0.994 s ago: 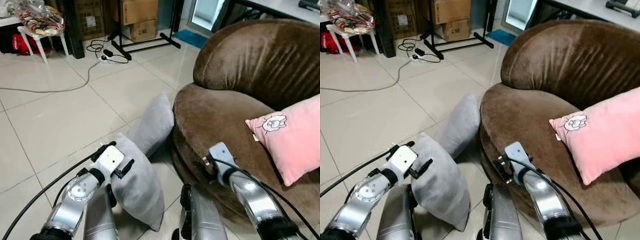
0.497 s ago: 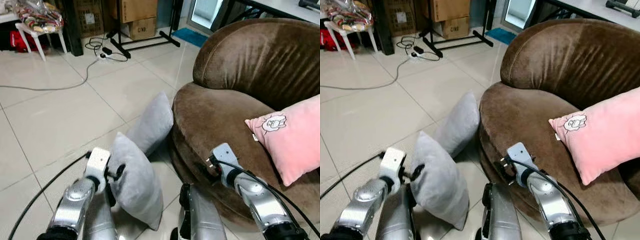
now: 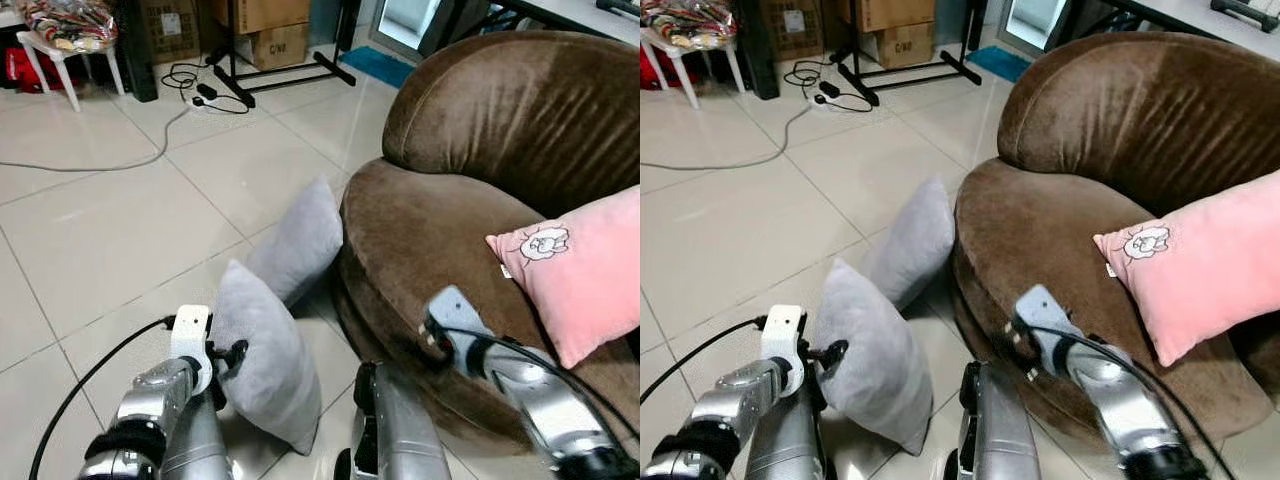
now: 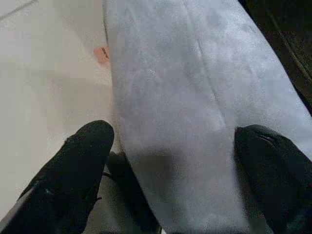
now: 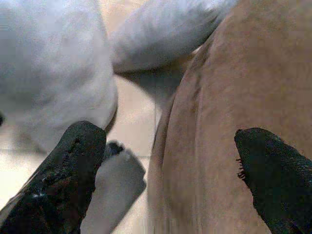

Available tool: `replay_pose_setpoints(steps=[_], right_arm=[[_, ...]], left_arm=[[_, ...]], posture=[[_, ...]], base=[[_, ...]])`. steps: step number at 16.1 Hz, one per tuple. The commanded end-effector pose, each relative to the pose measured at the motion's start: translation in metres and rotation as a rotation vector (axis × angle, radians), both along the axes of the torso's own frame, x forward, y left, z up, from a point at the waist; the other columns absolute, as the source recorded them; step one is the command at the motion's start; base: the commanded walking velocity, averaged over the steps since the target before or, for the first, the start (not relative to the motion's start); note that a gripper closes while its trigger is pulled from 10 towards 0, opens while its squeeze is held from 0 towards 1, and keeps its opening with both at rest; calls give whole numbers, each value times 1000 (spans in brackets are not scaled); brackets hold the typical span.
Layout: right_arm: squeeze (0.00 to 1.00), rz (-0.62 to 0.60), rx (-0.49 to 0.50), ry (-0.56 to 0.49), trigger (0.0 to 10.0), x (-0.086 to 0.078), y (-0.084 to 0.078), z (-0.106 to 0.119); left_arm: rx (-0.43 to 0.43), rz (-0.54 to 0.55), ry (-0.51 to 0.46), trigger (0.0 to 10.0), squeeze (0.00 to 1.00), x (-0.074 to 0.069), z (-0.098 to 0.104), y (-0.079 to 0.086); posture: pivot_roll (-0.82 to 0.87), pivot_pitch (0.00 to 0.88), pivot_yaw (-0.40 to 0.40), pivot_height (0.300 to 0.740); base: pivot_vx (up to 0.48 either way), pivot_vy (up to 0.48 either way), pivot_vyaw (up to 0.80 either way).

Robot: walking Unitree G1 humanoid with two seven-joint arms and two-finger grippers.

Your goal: Move the pillow to the sofa from floor

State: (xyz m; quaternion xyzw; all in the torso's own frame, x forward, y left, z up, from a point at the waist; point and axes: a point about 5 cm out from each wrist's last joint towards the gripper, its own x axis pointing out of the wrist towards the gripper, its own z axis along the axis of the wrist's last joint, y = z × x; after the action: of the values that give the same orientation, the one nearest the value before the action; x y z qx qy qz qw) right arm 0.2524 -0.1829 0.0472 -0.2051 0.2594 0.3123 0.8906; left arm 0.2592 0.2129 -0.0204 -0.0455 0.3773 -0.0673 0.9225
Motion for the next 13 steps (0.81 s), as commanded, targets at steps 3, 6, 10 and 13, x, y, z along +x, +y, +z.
replay_pose_setpoints(steps=[3,6,10,13], right_arm=[[0,96,-79,55,10000,-5,-3,3],[0,117,-91,58,10000,-6,0,7],[0,142,-98,71,10000,-8,7,9],[0,155,-97,82,10000,-11,9,8]], left_arm=[[-103,39,43,10000,0,3,-2,-5],[-215,80,113,10000,0,2,-5,-8],[-250,96,199,10000,0,-1,-9,-10],[-297,68,221,2588,0,-1,-8,-14]], posture=[[-72,75,-151,530],[-83,75,-147,530],[-89,71,-143,530],[-88,68,-142,530]], base=[[0,0,0],[0,0,0],[0,0,0],[0,0,0]])
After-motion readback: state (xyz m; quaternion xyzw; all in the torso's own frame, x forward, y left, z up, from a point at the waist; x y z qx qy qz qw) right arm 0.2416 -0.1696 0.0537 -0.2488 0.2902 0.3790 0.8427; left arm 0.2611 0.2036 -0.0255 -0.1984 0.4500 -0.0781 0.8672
